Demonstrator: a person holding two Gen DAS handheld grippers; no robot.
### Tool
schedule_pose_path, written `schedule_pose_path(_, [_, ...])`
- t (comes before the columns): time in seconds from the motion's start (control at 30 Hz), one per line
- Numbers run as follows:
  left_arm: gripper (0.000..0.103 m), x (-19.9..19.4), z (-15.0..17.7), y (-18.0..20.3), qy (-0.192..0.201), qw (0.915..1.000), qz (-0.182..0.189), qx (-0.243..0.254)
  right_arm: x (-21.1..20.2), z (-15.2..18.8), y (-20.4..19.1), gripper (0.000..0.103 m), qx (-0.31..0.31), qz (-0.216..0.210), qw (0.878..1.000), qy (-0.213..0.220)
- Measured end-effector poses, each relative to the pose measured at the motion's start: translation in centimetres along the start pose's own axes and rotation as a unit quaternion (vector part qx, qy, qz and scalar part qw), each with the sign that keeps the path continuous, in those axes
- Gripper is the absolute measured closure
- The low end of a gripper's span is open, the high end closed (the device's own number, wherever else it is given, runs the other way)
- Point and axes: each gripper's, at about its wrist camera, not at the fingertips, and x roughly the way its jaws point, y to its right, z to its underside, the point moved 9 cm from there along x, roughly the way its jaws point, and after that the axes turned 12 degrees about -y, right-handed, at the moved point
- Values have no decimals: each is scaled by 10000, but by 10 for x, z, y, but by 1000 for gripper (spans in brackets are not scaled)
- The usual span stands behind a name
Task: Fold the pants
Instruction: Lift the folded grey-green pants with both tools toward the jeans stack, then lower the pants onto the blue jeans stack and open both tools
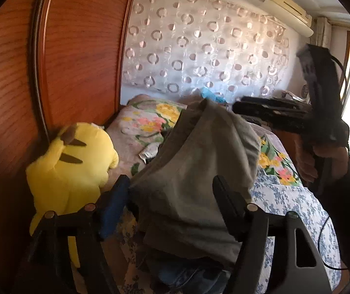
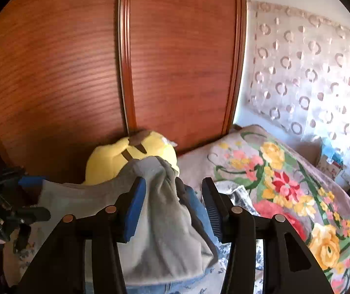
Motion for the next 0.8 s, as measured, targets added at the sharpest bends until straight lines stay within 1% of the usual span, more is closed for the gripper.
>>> schedule_pose_path(0.1, [32, -11, -6, 6, 238, 9997, -104, 46, -12, 13, -8, 53, 27, -28, 10000, 38])
schedule_pose_path(0.13, [32, -11, -7, 10, 246, 9996, -69, 71, -14, 17, -13, 53, 8, -60, 10000, 39])
schedule_pose_path(0.17, [32, -11, -7, 14, 230, 9997, -30, 114, -17, 21, -17, 53, -5, -130, 9999, 43])
schedule_pose_path(0.3, [32, 2, -1, 22, 83, 9996, 6, 273, -5, 41, -19, 55, 62, -416, 9991, -101])
schedule_pose_path(0.33, [32, 7, 2, 25, 4, 9995, 13, 307, 0, 45, -15, 60, 80, -448, 9989, -144])
schedule_pose_path(0.4, [32, 16, 8, 26, -137, 9993, 14, 346, 10, 49, -11, 63, 125, -478, 9985, -256])
schedule_pose_path(0.6, [32, 39, 24, 16, -514, 9981, -194, 295, 37, 40, 9, 63, 321, -459, 9975, -422])
schedule_pose_path(0.8, [32, 49, 32, 15, -632, 9972, -281, 285, 68, 29, 16, 63, 497, -479, 9962, -525])
